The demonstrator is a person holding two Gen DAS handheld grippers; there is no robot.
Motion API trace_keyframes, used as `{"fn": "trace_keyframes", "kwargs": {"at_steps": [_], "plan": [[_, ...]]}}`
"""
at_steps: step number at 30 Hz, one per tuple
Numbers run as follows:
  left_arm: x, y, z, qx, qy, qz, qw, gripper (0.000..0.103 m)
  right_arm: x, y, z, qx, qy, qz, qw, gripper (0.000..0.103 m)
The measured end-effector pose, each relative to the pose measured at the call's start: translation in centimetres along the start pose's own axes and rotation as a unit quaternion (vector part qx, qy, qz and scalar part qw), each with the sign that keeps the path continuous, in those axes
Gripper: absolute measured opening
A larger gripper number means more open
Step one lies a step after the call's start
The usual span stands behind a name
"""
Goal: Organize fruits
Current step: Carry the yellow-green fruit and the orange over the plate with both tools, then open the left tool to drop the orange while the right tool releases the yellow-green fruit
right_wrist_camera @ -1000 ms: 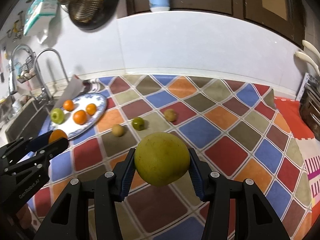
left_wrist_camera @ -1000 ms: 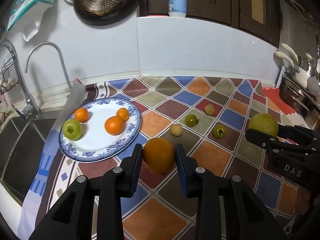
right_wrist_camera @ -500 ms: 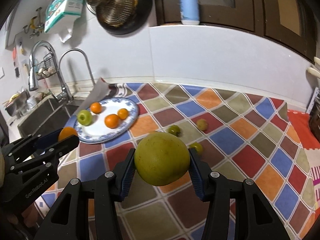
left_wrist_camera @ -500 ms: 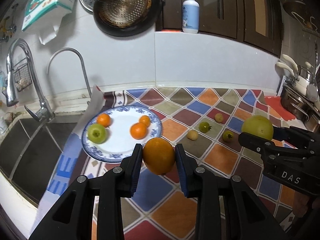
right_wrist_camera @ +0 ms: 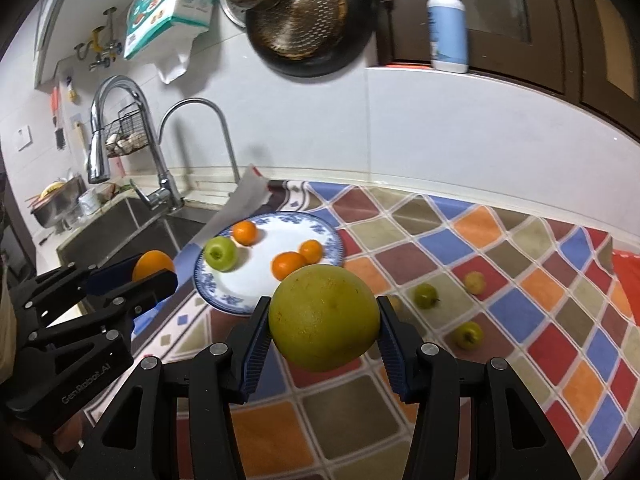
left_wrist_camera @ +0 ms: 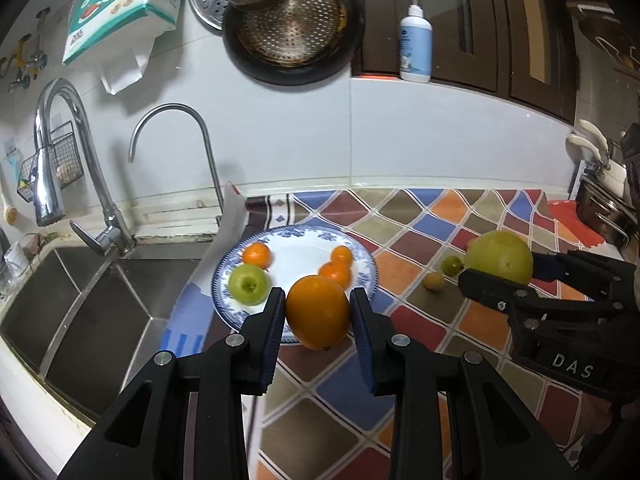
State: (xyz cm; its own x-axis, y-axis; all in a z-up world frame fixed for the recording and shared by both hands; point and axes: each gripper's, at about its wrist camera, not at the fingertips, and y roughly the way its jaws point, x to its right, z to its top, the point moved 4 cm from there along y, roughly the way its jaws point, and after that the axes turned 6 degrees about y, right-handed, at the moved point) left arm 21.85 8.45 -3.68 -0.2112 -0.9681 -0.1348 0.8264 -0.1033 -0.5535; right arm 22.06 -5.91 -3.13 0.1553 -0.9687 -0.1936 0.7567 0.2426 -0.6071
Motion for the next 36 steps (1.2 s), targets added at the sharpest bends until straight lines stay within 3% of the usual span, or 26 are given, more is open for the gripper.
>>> {"fn": "trace_keyframes", "kwargs": {"at_steps": [13,27,36], "plan": [[-4.5,3.4,1.3,-0.004,-0.011,0.015,0.9998,0.033,-3.4,5.5,3.7,-0.009,-0.016,0.021,1.000,0.051],[-7.7,10.8,2.5,-0.021,-0.014,0.023,0.9994,0.033,-4.5,13.6,7.1,-0.039,-0.049,0.023,0.998,0.051],[-7.6,15.2,2.3,-0.042,0.005,-0.012,0.9990,0.033,-3.9,18.8,7.1,-0.076,-0.056,0.017,0.995,0.051]]}}
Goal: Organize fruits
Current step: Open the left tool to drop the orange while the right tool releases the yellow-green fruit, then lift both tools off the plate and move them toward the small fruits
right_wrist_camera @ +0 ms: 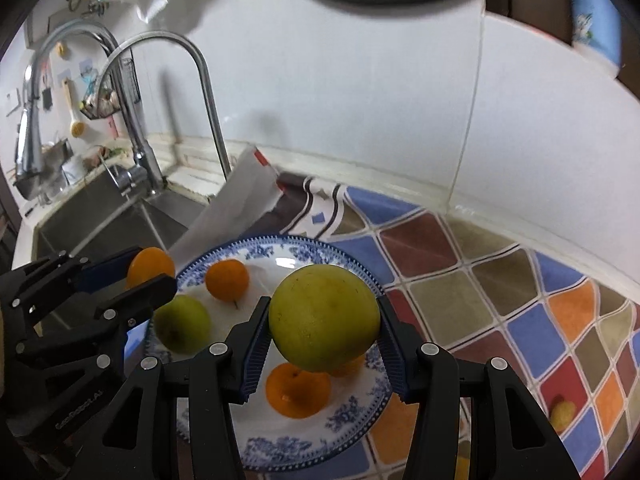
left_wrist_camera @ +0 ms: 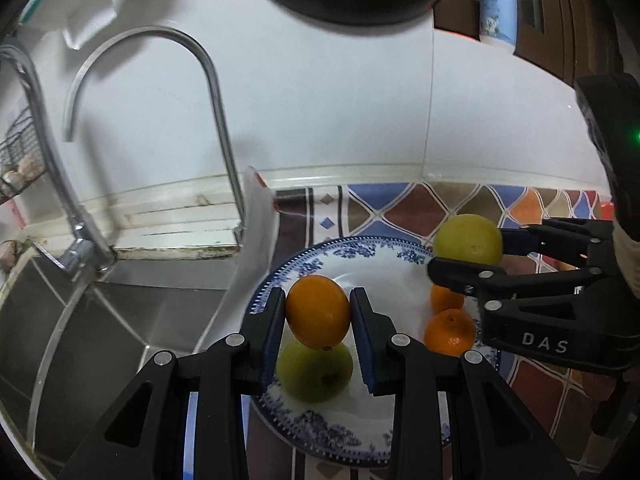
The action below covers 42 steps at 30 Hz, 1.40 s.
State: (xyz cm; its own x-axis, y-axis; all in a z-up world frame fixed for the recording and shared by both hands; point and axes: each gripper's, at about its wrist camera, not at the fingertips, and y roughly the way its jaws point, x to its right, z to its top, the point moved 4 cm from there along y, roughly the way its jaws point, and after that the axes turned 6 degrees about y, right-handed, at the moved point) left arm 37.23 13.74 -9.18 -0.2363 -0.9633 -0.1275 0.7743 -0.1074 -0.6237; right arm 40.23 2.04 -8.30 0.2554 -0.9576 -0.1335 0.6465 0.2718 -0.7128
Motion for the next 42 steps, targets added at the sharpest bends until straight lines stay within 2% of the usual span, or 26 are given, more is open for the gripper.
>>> {"fn": "trace_keyframes", "kwargs": {"at_steps": [12,17,19,27,30,32,37,39,42], "plan": [[1.0,3.0,-0.4,-0.020,0.025,-0.027,0.9991,0.033,0.7,3.7,-0.2,-0.036,0.000,0.008,0.999,0.051],[1.1,3.2,-0.5,-0.022,0.021,-0.038,0.9988,0.035,0.5,4.0,-0.1,-0.034,0.003,0.014,0.999,0.051],[1.0,3.0,-0.4,-0.020,0.020,-0.034,0.9990,0.039,0.4,4.1,-0.1,-0.036,0.003,0.017,0.999,0.051],[-0.4,1.4,-0.3,-0.014,0.009,-0.006,0.9998,0.043,-0.1,3.7,-0.3,-0.031,-0.004,0.022,0.999,0.051],[-0.7,0.7,-0.4,-0.011,0.004,0.002,0.9999,0.045,-0.3,3.0,-0.2,-0.019,-0.008,0.020,1.000,0.053],[-0.8,0.1,-0.4,-0.007,0.000,0.009,0.9999,0.047,-0.3,2.3,0.0,-0.011,-0.008,0.015,1.000,0.059],[-0.4,-1.3,-0.5,-0.002,-0.009,0.010,0.9999,0.049,0.0,0.0,-0.2,0.007,0.007,0.005,1.000,0.059],[-0.3,-1.9,-0.5,0.002,-0.010,0.011,0.9999,0.055,0.0,-1.3,-0.5,0.018,0.010,-0.001,1.000,0.060],[0.0,-3.2,-0.4,0.011,-0.009,0.017,0.9998,0.057,0.3,-3.4,-0.9,0.038,0.013,-0.018,0.999,0.068]]}}
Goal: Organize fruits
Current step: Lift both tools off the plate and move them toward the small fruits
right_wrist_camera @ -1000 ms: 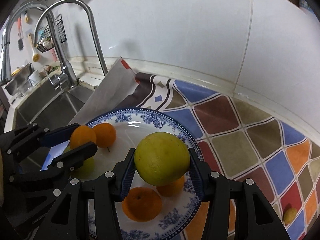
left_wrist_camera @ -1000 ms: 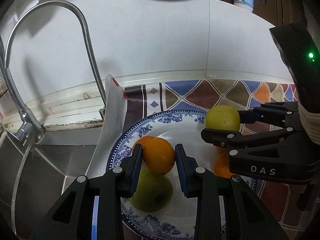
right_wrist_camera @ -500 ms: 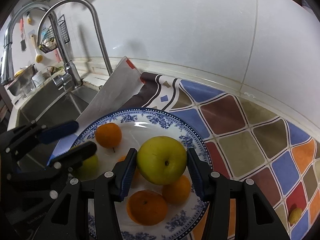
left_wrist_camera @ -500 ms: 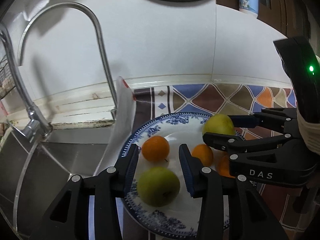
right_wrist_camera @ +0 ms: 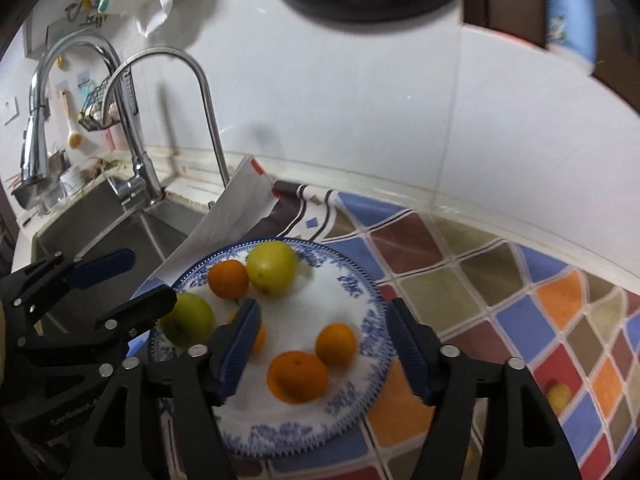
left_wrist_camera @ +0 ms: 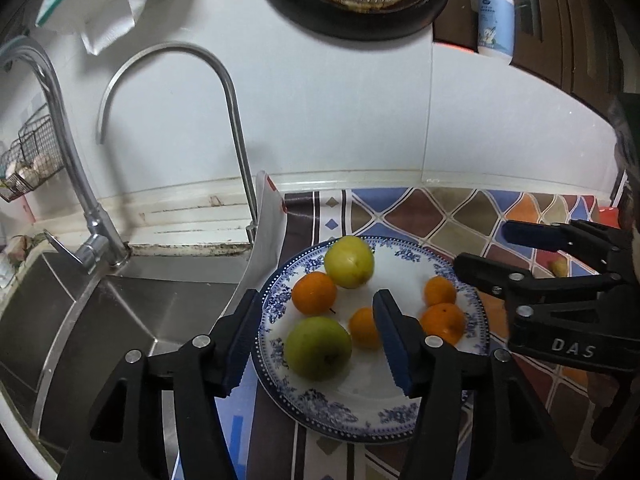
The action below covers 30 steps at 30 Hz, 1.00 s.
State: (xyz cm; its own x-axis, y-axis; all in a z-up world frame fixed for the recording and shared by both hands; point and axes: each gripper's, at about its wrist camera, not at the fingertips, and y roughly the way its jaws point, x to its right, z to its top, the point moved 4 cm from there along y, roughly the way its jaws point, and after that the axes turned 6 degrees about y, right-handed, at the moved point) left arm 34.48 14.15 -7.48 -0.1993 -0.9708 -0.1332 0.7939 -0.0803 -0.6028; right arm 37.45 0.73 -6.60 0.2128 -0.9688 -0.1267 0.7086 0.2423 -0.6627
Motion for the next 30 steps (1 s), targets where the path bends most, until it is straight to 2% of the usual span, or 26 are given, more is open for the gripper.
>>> {"fn": "trace_keyframes", "kwargs": {"at_steps": [6,9,14,30], "plan": [[0.8,-3.1,0.3,0.021,-0.001,0.002,0.9998,0.068,0.9,-4.1,-0.2,0.030,0.011,-0.023,0.999,0.068],[1.5,-4.7,0.2,0.028,-0.006,-0.002,0.9996,0.074,1.1,-5.9,-0.3,0.045,0.016,-0.030,0.998,0.072],[2.7,-6.8,-0.3,0.034,-0.008,-0.005,0.9994,0.078,1.4,-9.3,-1.0,0.067,0.018,-0.040,0.997,0.072],[7.2,-12.6,-0.8,0.079,0.020,-0.010,0.9966,0.085,3.1,-17.0,-4.6,0.102,0.043,-0.077,0.991,0.072]]}}
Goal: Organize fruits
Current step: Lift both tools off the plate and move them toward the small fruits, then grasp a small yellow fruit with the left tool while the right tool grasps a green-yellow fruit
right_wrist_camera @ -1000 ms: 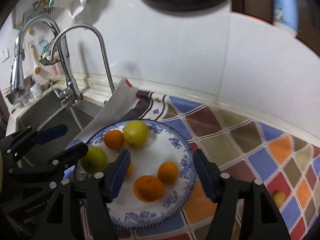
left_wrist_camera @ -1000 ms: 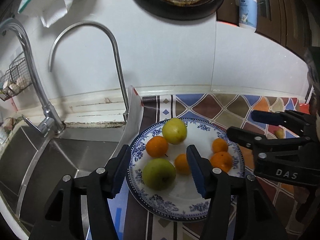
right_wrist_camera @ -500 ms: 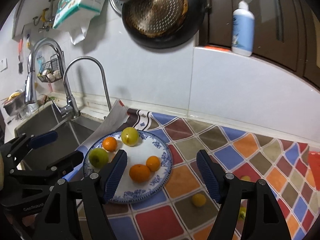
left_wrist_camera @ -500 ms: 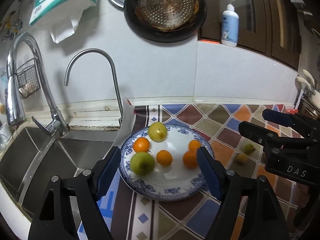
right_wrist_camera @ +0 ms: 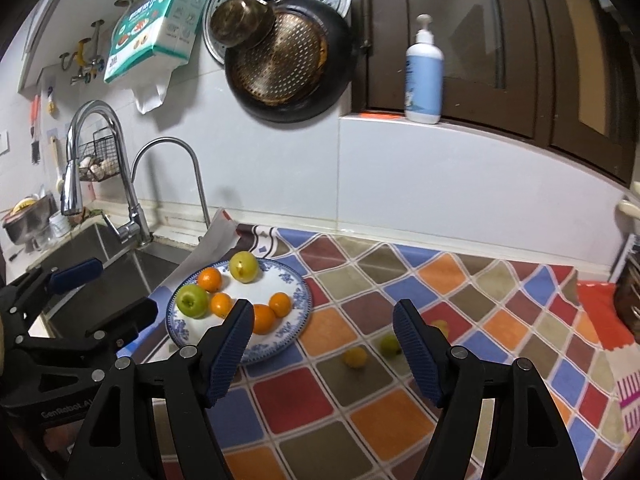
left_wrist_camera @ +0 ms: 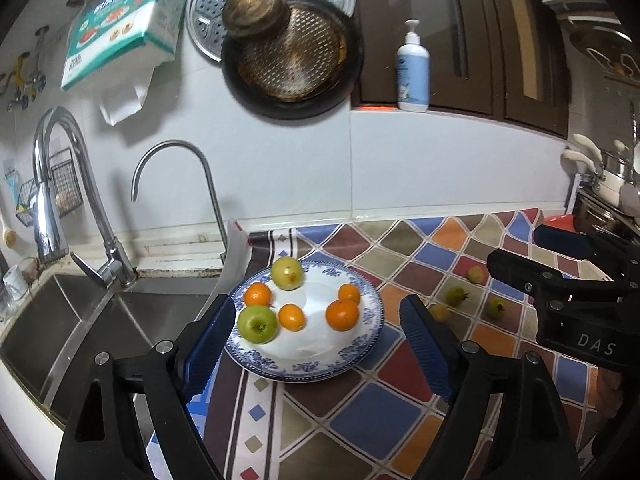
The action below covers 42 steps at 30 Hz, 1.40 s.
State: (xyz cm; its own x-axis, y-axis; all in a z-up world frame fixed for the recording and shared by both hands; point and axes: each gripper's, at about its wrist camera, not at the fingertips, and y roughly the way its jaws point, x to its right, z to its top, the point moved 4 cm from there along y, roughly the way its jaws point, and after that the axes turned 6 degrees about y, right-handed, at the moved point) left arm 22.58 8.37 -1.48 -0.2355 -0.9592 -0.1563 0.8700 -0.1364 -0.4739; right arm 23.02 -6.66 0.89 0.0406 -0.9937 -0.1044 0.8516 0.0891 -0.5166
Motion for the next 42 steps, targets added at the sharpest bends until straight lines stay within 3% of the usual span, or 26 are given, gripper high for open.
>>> {"fn": "trace_keyframes", "kwargs": {"at_steps": [10,18,42], "plan": [[4.4,-1.1,0.6,0.020,0.023,-0.012,0.9995,0.086,3.6,-2.9,-1.2,0.005,0.007,-0.026,1.000,0.072],[7.4,-0.1,1.0,0.015,0.036,-0.021,0.9990,0.086,6.9,-3.2,-1.9,-0.002,0.014,-0.045,0.999,0.072],[12.3,9.9,-1.1,-0.062,0.097,-0.071,0.9908,0.085,12.9,4.6,-5.8,-0.096,0.058,-0.060,0.992,0.072]]}}
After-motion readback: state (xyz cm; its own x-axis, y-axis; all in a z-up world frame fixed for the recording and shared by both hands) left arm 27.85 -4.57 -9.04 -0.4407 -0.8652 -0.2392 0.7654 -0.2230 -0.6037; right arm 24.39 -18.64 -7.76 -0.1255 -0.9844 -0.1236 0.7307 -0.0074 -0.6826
